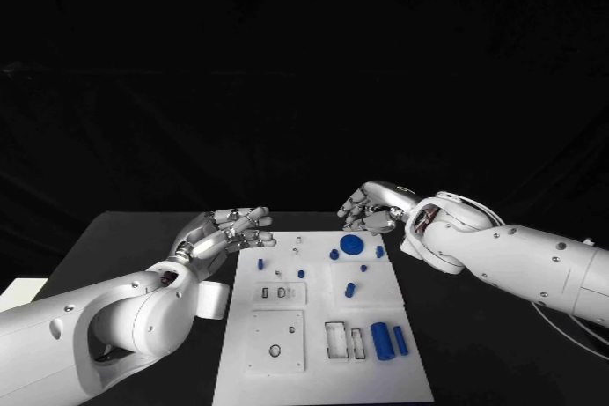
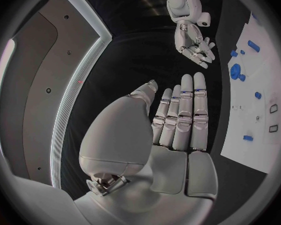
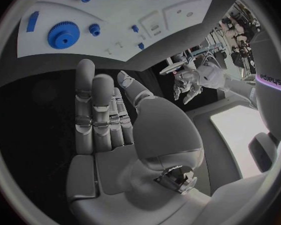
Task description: Assemble the parts on the task board
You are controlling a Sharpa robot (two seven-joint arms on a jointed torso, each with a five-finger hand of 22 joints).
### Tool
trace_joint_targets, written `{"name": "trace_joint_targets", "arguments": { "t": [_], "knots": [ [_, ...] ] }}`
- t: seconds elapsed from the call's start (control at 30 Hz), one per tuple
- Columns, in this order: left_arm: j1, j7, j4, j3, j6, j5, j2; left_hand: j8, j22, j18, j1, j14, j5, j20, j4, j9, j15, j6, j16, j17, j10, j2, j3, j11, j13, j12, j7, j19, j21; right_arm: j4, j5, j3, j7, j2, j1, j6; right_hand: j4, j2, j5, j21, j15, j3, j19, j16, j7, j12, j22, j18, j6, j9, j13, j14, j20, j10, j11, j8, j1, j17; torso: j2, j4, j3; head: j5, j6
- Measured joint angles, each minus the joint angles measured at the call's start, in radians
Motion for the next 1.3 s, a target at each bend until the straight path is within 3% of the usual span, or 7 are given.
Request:
{"name": "trace_joint_targets", "arguments": {
  "t": [0.13, 0.23, 0.4, 0.5, 0.53, 0.87, 1.3],
  "knots": [
    [0.008, 0.000, 0.034, 0.003, 0.003, 0.011, -0.017, -0.002, 0.000, 0.000, -0.004, -0.004, 0.000, 0.000, -0.003, 0.000, 0.004, 0.000, -0.005, 0.002, 0.000, -0.004, -0.003, 0.000, 0.000, -0.003, 0.000, 0.000, 0.000, 0.008, -0.115, 0.000, -0.042, 0.008, 0.005, 0.033, 0.005, -0.011, -0.007, 0.180, 0.004, 0.018, 0.017, 0.192, -0.004, 0.000, 0.197, 0.000, 0.003, 0.000, 0.000, 0.004, 0.007, -0.024, 0.006, 0.000, -0.011, 0.219, 0.024, 0.0070, -0.0020, -0.008, 0.009],
    [0.014, -0.001, 0.051, 0.004, 0.005, 0.018, -0.027, -0.002, 0.000, 0.000, -0.004, -0.004, 0.000, 0.000, -0.003, 0.000, 0.004, 0.000, -0.010, 0.003, 0.000, -0.004, -0.003, 0.000, 0.000, -0.008, 0.000, 0.000, 0.000, 0.008, -0.183, 0.000, -0.067, 0.013, 0.007, 0.054, 0.009, -0.016, -0.007, 0.269, 0.004, 0.029, 0.017, 0.261, -0.005, 0.000, 0.296, -0.016, 0.005, 0.001, 0.000, 0.004, 0.007, -0.024, 0.006, 0.000, -0.016, 0.298, 0.039, 0.0126, -0.0027, -0.013, 0.014],
    [0.020, -0.001, 0.073, 0.005, 0.006, 0.024, -0.043, -0.008, 0.000, 0.000, -0.004, -0.007, 0.000, 0.000, -0.003, 0.000, 0.007, 0.000, -0.011, 0.003, 0.000, -0.004, -0.003, 0.000, 0.000, -0.009, 0.000, 0.000, 0.000, 0.009, -0.262, 0.000, -0.097, 0.021, 0.008, 0.082, 0.021, -0.022, -0.011, 0.357, 0.004, 0.041, 0.013, 0.325, -0.007, 0.000, 0.393, -0.016, 0.007, 0.001, 0.000, 0.004, 0.011, -0.024, 0.006, 0.000, -0.022, 0.371, 0.059, 0.0193, -0.0027, -0.017, 0.018],
    [0.021, -0.002, 0.078, 0.005, 0.007, 0.026, -0.046, -0.008, 0.000, 0.000, -0.008, -0.007, 0.000, 0.000, -0.003, 0.000, 0.007, 0.000, -0.011, 0.005, 0.000, -0.008, -0.003, 0.000, 0.000, -0.009, 0.000, 0.000, 0.000, 0.010, -0.289, 0.000, -0.108, 0.024, 0.009, 0.095, 0.021, -0.022, -0.011, 0.377, 0.004, 0.042, 0.011, 0.340, -0.007, 0.000, 0.415, -0.018, 0.007, 0.001, 0.000, 0.004, 0.013, -0.024, 0.006, 0.000, -0.022, 0.389, 0.067, 0.0217, -0.0027, -0.020, 0.019],
    [0.022, -0.002, 0.080, 0.005, 0.007, 0.027, -0.046, -0.008, 0.000, 0.000, -0.008, -0.007, 0.000, 0.000, -0.003, 0.000, 0.007, 0.000, -0.011, 0.005, 0.000, -0.008, -0.003, 0.000, 0.000, -0.009, 0.000, 0.000, 0.000, 0.011, -0.300, 0.000, -0.112, 0.025, 0.009, 0.102, 0.024, -0.022, -0.011, 0.386, 0.004, 0.045, 0.011, 0.348, -0.007, 0.000, 0.427, -0.031, 0.007, 0.001, 0.000, 0.004, 0.013, -0.024, 0.006, 0.000, -0.022, 0.400, 0.070, 0.0224, -0.0028, -0.020, 0.019],
    [0.023, -0.007, 0.083, 0.005, 0.008, 0.032, -0.047, -0.012, 0.000, 0.000, -0.008, -0.007, 0.000, 0.000, -0.005, 0.000, 0.007, 0.003, -0.016, 0.006, 0.000, -0.008, -0.005, 0.000, 0.000, -0.014, 0.004, 0.000, 0.000, 0.004, -0.354, 0.001, -0.138, 0.036, 0.009, 0.149, 0.028, -0.026, -0.015, 0.405, 0.004, 0.049, 0.011, 0.359, -0.010, 0.000, 0.450, -0.031, 0.010, 0.002, -0.002, 0.004, 0.013, -0.037, 0.008, 0.000, -0.026, 0.413, 0.087, 0.0268, -0.0045, -0.024, 0.024],
    [0.023, -0.010, 0.085, 0.005, 0.008, 0.033, -0.049, -0.014, 0.000, 0.000, -0.008, -0.007, 0.000, 0.000, -0.005, -0.001, 0.007, 0.003, -0.016, 0.007, -0.004, -0.008, -0.005, 0.004, 0.000, -0.014, 0.004, 0.000, 0.000, -0.009, -0.377, 0.001, -0.147, 0.050, 0.010, 0.186, 0.035, -0.026, -0.015, 0.423, 0.004, 0.061, 0.008, 0.370, -0.010, 0.000, 0.465, -0.031, 0.010, 0.002, -0.002, 0.004, 0.016, -0.040, 0.011, 0.000, -0.026, 0.428, 0.098, 0.0305, -0.0060, -0.025, 0.022]
  ]
}}
